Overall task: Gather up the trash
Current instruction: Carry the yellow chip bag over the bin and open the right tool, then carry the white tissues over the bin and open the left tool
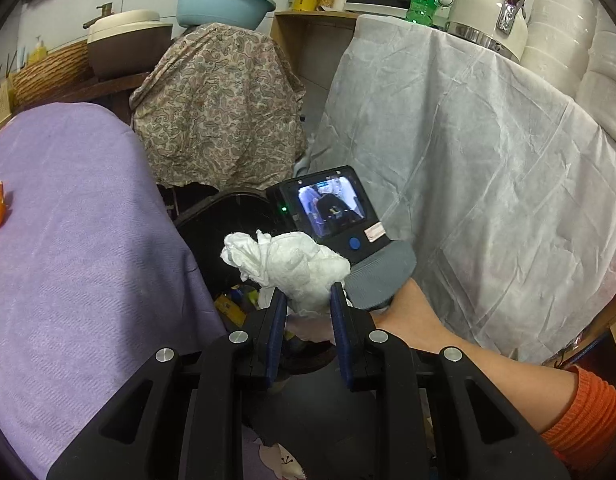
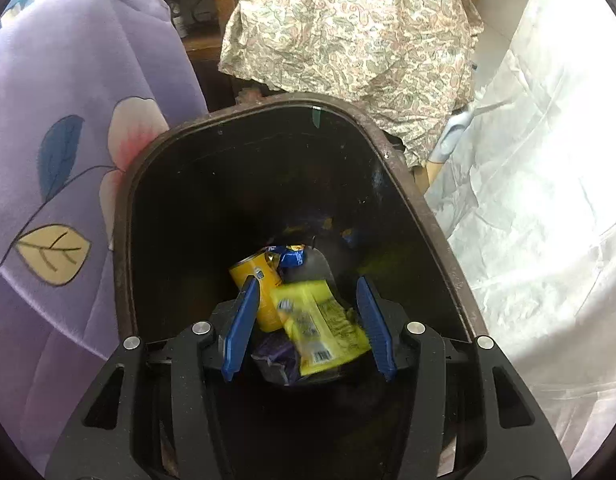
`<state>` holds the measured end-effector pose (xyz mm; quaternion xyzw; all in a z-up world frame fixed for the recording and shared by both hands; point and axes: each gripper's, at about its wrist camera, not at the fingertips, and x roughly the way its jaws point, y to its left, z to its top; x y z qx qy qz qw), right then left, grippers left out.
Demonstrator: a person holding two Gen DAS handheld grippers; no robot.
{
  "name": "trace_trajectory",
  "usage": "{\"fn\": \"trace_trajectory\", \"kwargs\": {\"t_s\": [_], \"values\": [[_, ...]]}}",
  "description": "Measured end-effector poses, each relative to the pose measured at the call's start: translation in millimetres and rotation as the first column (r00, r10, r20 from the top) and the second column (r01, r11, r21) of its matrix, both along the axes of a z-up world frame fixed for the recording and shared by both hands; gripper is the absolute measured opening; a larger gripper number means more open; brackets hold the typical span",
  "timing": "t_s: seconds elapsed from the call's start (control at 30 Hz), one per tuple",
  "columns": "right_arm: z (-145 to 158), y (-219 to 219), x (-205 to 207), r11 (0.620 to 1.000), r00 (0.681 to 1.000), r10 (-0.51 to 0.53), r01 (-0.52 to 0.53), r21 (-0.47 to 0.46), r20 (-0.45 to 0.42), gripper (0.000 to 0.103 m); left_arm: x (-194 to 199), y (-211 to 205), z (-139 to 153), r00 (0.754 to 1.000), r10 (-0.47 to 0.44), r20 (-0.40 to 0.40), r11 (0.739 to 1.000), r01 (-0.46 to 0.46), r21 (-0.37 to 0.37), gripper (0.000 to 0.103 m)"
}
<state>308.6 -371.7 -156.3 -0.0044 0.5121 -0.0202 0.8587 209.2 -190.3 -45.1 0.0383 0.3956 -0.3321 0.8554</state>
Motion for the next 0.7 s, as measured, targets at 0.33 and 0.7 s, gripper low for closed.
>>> {"fn": "trace_trajectory", "kwargs": {"t_s": [0.33,0.7], "values": [[32.9,-29.0,-40.4,1.000,0.997,-0.025,0.024,0.019,0.073,0.053,15.7,-26.6,-26.6,0.998,0.002,-0.059,0.999,0.000,0.034,0.023],[59.4,-61.4,-100.0,0.993,0.980,-0.086,0.098,-0.062,0.179,0.064,39.7,-68.3,-68.4,0.997,0.001,-0.081,0.993,0.009,0.120,0.023]]}}
